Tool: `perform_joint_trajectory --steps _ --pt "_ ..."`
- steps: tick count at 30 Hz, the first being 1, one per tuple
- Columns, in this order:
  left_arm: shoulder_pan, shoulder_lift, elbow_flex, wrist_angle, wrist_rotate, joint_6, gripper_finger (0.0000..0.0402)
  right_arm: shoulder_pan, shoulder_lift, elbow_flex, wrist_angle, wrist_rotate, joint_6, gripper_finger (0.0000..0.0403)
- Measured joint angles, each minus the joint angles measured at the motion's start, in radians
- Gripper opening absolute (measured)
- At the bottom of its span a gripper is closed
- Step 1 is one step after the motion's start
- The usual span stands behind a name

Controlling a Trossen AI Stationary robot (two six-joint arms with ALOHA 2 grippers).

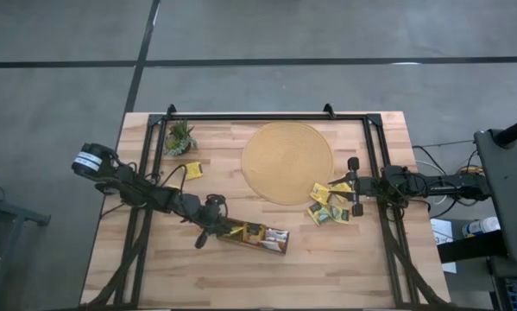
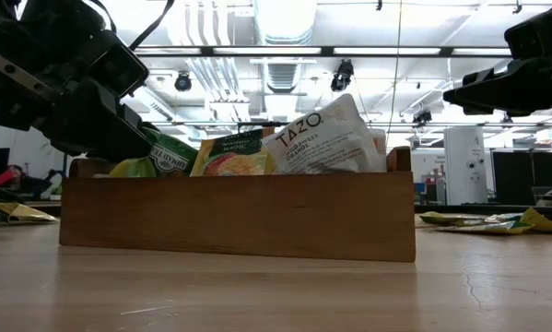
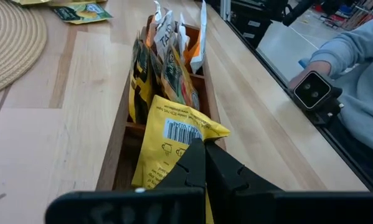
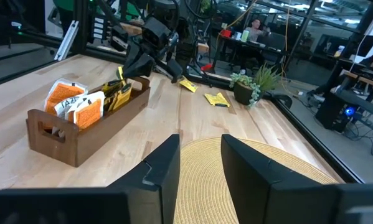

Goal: Pick & Place Tea
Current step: Put the yellow tea bag into the left section of the wooden organizer

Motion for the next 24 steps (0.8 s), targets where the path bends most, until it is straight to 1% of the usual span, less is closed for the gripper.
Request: perform_joint_trajectory --steps 9,18,24 --pt "0.000 -0.001 0.000 -0.003 -0.016 -0.001 0.0000 0.000 0.000 0.000 0.000 0.000 0.000 0.0102" --pt "0.000 -0.002 0.000 -0.005 -0.017 -0.001 0.0000 0.000 0.000 0.000 0.000 0.000 0.000 0.0107" --pt "0.000 -0.002 0.000 -0.005 -0.017 0.003 0.0000 0.000 0.000 0.000 0.000 0.000 0.000 0.0101"
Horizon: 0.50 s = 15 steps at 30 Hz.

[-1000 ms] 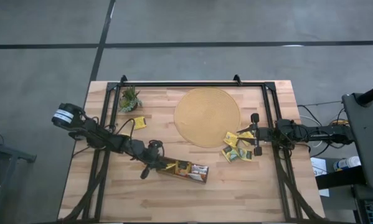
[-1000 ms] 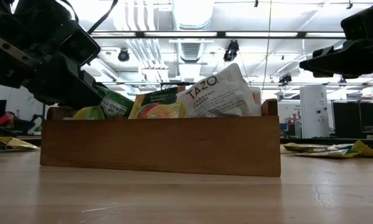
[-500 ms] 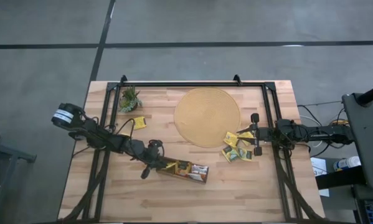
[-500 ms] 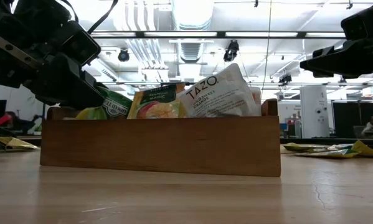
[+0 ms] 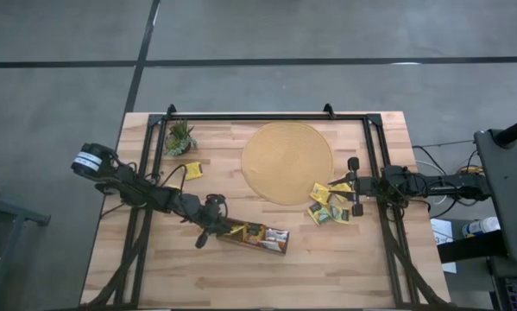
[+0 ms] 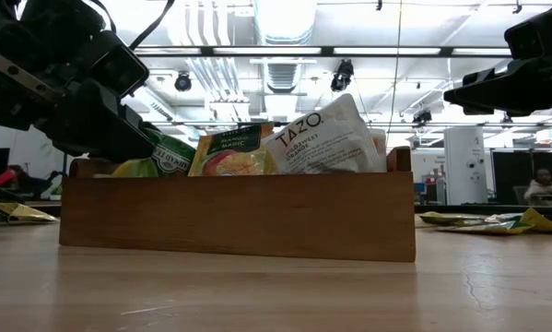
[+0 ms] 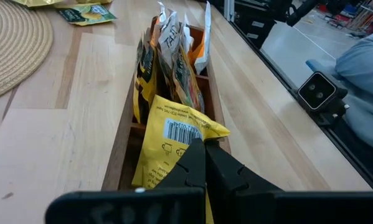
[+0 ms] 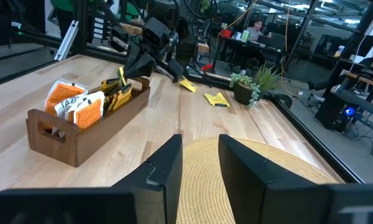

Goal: Pick & Place Tea
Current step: Put the yellow tea bag into the left section of the wooden organizer

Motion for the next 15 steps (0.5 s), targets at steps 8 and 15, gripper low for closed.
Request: perform_joint_trajectory --steps 8,15 --pt "0.000 0.000 0.000 -0.003 -0.010 0.044 0.0000 0.000 0.000 0.000 0.000 0.000 0.000 0.0093" --pt "0.001 -0.003 0.000 -0.013 0.000 0.103 0.0000 0.000 0.000 0.000 0.000 0.000 0.000 0.0099"
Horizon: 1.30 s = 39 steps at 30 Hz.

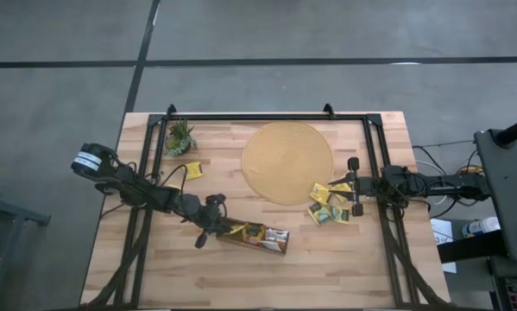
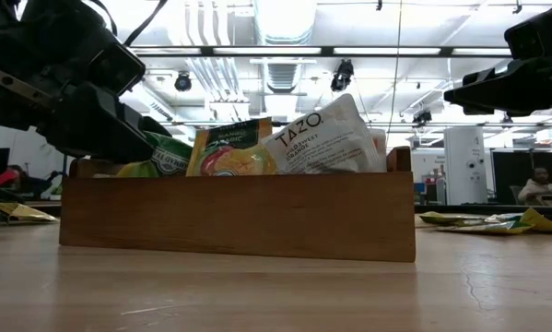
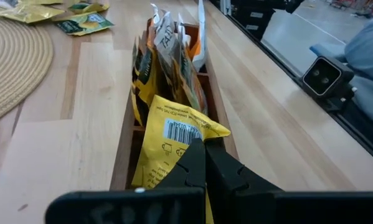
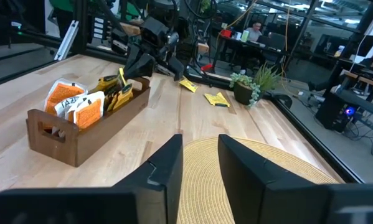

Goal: Pick & Place Tea
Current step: Put the yellow tea bag into the left section of the wooden organizer

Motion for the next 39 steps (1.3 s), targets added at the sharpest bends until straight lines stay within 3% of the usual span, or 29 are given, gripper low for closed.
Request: perform_joint_trajectory --steps 5,11,14,18,21,34,39 --pt "0.000 -0.002 -0.001 -0.004 0.028 0.014 0.0019 0.000 0.000 0.000 0.000 0.000 0.000 0.0102" --pt "-0.002 -0.005 -0.002 -0.009 0.026 0.019 0.0117 0.000 0.000 0.000 0.000 0.000 0.000 0.0094" --pt "-0.003 -0.029 -0.008 -0.027 -0.046 0.017 0.0169 0.000 0.000 0.000 0.000 0.000 0.000 0.0089" --pt "-0.025 -0.083 -0.014 -0.075 -0.236 -0.011 0.0211 0.000 0.000 0.000 0.000 0.000 0.000 0.0084" --pt "-0.047 -0.133 -0.013 -0.140 -0.305 -0.033 0.0219 0.000 0.000 0.000 0.000 0.000 0.000 0.0081" --pt "-0.126 -0.292 -0.011 -0.273 -0.383 -0.086 0.0220 0.000 0.000 0.000 0.000 0.000 0.000 0.0090" --pt "-0.164 -0.335 0.071 -0.402 -0.404 -0.096 0.0220 0.000 0.000 0.000 0.000 0.000 0.000 0.0089"
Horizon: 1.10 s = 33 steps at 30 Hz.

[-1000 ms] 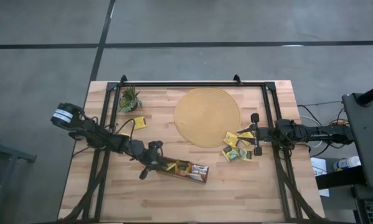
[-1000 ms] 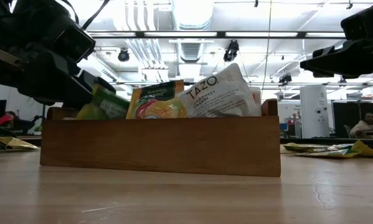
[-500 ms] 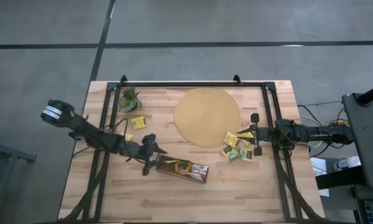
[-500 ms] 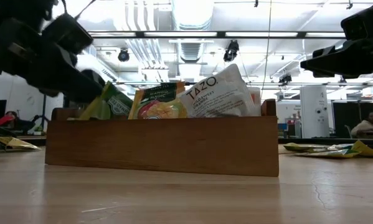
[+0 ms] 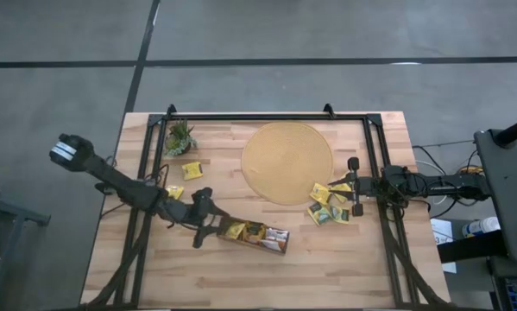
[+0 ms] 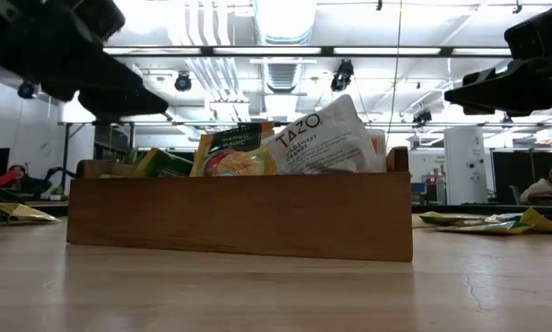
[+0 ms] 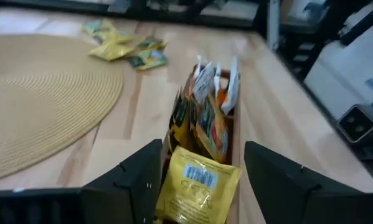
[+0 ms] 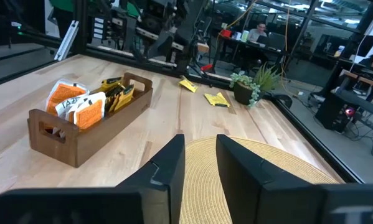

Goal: Pick & Place Tea
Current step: Put the yellow tea bag into the left section of the wooden organizer

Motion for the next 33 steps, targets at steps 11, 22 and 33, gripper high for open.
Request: perform_joint_trajectory --steps 11,22,33 --pt "-0.136 0.275 0.540 -0.685 -0.349 -0.061 0.0220 0.000 0.000 0.000 0.000 0.000 0.000 0.0071" --pt "-0.158 0.493 0.806 -0.687 -0.324 0.075 0.0220 0.000 0.001 0.000 0.000 0.000 0.000 0.0080" --pt "-0.144 0.516 0.831 -0.676 -0.339 0.011 0.0220 0.000 0.001 0.000 0.000 0.000 0.000 0.0089"
